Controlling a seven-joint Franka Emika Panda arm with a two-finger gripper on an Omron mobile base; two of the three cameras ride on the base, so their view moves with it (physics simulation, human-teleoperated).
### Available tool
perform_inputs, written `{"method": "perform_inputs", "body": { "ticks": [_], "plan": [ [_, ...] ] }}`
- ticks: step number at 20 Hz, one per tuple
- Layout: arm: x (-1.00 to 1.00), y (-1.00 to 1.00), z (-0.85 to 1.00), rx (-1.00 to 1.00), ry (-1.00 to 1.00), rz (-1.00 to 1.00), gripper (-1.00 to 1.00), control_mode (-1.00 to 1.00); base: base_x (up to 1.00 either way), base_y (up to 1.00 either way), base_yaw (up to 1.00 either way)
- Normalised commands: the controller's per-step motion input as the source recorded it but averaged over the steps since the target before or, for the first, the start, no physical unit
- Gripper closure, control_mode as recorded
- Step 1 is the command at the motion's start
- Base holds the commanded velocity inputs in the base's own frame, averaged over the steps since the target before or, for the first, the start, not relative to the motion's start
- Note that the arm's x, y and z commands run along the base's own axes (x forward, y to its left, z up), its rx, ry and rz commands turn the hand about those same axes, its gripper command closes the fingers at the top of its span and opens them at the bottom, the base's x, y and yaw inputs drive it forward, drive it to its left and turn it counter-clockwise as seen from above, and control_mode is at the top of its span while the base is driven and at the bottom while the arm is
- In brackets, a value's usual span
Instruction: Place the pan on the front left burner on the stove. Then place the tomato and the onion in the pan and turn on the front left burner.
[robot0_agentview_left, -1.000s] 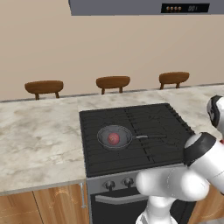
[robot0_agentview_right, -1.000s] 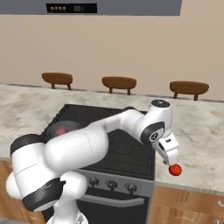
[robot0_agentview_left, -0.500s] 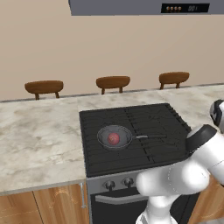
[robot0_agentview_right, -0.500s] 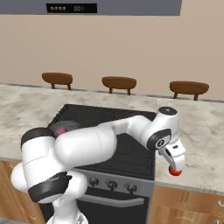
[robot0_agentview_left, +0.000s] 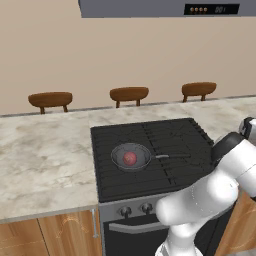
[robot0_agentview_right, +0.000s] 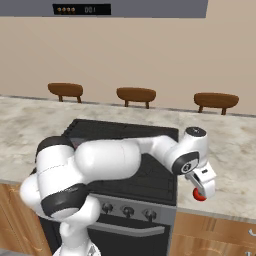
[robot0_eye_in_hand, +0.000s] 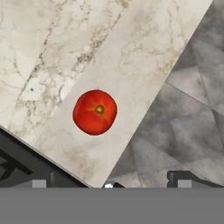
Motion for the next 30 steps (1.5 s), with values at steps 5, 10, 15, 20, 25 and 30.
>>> {"method": "perform_inputs", "body": {
  "ticks": [5, 10, 15, 20, 25, 30],
  "plan": [
    [0.03, -0.09, -0.22, 0.01, 0.0, 0.0, -1.0, -1.0, 0.0, 0.0, 0.0],
    [0.02, -0.01, -0.2, 0.02, 0.0, 0.0, -1.0, -1.0, 0.0, 0.0, 0.0],
    [0.09, 0.0, -0.17, 0.01, 0.0, 0.0, -1.0, -1.0, 0.0, 0.0, 0.0],
    [0.14, -0.06, -0.18, 0.0, 0.0, 0.0, -1.0, -1.0, 0.0, 0.0, 0.0],
    [0.04, -0.2, -0.22, 0.0, 0.0, 0.0, -1.0, -1.0, 0.0, 0.0, 0.0],
    [0.07, -0.26, -0.16, 0.0, 0.0, 0.0, -1.0, -1.0, 0.0, 0.0, 0.0]
  ]
}}
